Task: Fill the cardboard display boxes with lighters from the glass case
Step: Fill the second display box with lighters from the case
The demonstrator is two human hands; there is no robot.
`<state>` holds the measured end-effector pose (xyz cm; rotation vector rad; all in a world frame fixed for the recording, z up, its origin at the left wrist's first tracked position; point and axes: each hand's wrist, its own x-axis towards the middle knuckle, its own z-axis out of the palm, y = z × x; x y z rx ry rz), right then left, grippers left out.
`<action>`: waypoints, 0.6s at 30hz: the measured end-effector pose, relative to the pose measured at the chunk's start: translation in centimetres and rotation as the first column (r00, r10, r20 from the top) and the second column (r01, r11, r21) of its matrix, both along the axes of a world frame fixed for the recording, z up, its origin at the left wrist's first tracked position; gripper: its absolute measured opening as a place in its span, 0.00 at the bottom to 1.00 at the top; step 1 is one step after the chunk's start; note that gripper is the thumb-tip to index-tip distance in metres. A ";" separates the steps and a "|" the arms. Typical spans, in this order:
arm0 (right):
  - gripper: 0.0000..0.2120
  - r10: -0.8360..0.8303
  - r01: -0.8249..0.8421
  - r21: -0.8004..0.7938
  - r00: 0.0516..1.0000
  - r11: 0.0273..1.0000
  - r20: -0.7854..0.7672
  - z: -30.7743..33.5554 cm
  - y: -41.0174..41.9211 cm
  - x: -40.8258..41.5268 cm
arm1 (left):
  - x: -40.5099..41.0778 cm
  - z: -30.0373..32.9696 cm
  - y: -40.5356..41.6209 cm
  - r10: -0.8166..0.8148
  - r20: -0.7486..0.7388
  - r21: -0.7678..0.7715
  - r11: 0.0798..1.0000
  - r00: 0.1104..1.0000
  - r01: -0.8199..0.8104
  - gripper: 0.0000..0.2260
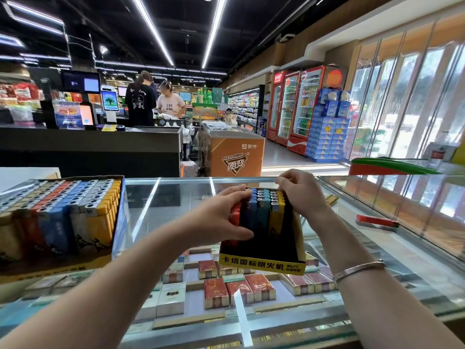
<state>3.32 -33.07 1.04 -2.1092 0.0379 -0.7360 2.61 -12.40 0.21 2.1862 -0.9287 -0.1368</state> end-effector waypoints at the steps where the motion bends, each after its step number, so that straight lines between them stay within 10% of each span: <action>1: 0.06 -0.054 0.054 0.008 0.998 0.998 0.035 0.1 -0.2 0.1 | 0.1 -0.3 -0.2 0.012 0.020 -0.024 1.000 1.000 -0.012 0.36; 9: 0.13 -0.441 0.354 -0.398 0.885 0.846 -0.149 -0.1 -5.9 -1.0 | 0.3 -1.1 -1.0 0.069 0.181 -0.068 0.996 0.981 -0.058 0.27; 18: 0.13 -0.737 0.242 -0.763 0.538 0.600 -0.410 -3.3 -13.2 -4.5 | 0.3 -1.3 -1.2 0.125 0.245 -0.047 0.992 0.962 -0.117 0.26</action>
